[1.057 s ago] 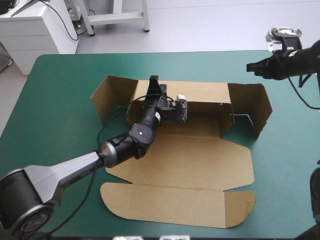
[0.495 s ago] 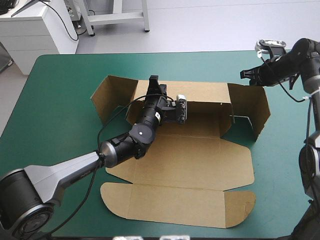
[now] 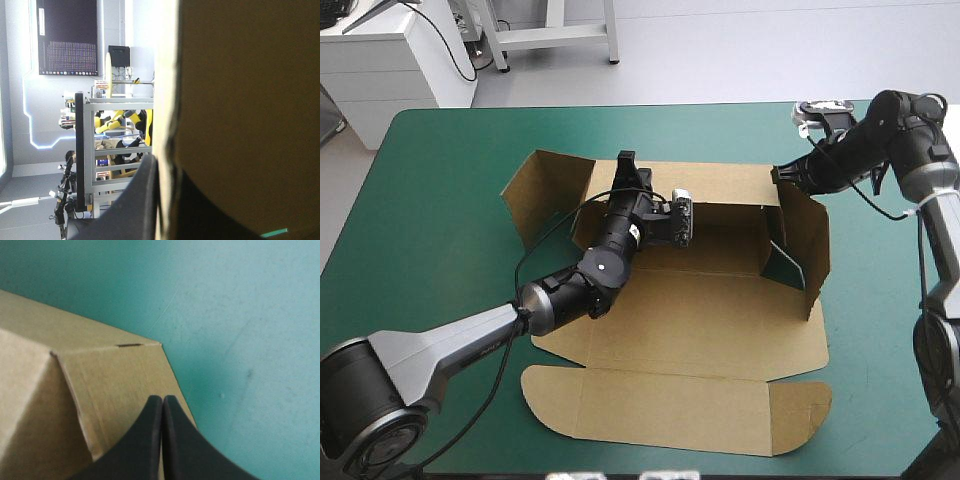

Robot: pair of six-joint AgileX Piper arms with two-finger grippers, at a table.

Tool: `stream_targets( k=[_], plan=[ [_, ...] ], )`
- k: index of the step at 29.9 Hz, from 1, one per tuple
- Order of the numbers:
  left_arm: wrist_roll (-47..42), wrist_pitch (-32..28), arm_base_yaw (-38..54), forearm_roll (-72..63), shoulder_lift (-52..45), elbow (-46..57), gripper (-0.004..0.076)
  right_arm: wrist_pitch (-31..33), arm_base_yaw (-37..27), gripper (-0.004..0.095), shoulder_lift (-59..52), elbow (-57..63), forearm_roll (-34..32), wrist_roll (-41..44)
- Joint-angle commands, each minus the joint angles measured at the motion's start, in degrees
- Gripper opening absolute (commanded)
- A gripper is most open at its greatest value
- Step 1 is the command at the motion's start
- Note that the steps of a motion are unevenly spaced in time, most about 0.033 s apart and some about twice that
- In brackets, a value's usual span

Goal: Fold the box

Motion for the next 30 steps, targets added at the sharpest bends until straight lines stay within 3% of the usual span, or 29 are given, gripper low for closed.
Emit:
stream_targets(
  k=[1, 8, 17, 24, 30],
  plan=[
    [-0.94, 1.34, -0.27, 2.67, -2.66, -1.14, -0.0008, 0.70, 0.05, -0.0019, -6.09, 2.61, 0.14, -0.08],
    [-0.94, 0.77, -0.27, 2.67, -2.66, -1.14, -0.0008, -2.88, 0.05, -0.0019, -13.46, 12.34, 0.38, -1.44],
    [-0.54, 0.63, -0.27, 2.67, -2.66, -1.14, -0.0008, -12.60, 0.05, -0.0019, -19.41, 26.15, 7.67, -2.83],
    [-0.66, 0.17, -0.27, 2.20, -2.66, -1.14, -0.0008, -18.27, 0.05, -0.0020, -19.41, 27.07, 16.40, -3.61],
    [-0.66, -1.12, -0.27, 1.86, -2.66, -1.14, -0.0008, -19.20, 0.05, -0.0019, -19.41, 27.30, 17.25, -6.12]
  ],
)
